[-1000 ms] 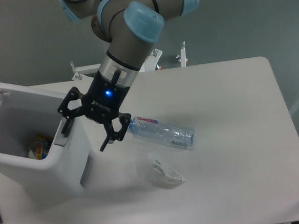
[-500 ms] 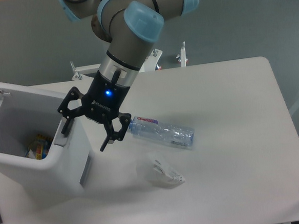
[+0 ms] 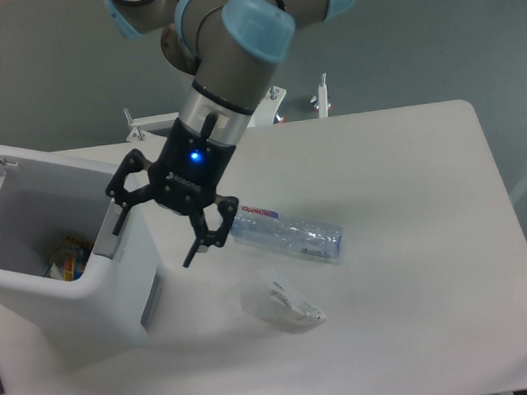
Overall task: Open the trash can
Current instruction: 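Lift the gripper away from the opened trash can toward the bottle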
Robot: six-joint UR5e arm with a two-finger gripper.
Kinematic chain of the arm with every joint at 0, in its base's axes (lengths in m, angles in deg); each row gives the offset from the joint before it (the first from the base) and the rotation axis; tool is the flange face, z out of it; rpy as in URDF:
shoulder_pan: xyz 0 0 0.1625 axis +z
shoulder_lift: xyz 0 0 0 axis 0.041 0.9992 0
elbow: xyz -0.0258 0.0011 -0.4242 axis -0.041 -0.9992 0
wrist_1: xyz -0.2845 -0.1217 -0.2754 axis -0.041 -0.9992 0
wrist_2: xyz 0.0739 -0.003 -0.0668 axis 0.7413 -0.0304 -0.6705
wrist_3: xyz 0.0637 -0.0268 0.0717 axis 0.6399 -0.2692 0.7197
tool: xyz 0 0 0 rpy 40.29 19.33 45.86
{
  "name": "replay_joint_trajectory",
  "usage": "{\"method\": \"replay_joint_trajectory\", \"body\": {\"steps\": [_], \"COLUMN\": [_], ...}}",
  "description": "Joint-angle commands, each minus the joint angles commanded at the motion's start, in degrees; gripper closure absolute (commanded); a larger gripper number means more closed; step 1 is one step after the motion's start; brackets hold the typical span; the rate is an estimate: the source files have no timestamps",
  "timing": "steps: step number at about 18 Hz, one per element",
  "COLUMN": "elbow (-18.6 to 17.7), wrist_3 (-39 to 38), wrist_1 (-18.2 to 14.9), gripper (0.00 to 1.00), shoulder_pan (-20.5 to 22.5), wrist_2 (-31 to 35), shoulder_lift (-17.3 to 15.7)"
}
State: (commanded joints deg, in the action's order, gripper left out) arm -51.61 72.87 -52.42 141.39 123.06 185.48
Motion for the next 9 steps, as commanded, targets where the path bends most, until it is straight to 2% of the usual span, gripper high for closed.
{"method": "replay_joint_trajectory", "body": {"steps": [2, 7, 8, 9], "elbow": [1.1, 4.1, 4.7, 3.9], "wrist_3": [0.1, 4.7, 5.7, 9.7], "wrist_1": [0.0, -0.1, 0.3, 0.3], "gripper": [0.0, 0.0, 0.0, 0.0], "shoulder_pan": [1.5, 2.8, 4.0, 6.6], "wrist_2": [0.0, 0.0, 0.1, 3.7], "shoulder_lift": [0.3, 4.7, 6.3, 7.4]}}
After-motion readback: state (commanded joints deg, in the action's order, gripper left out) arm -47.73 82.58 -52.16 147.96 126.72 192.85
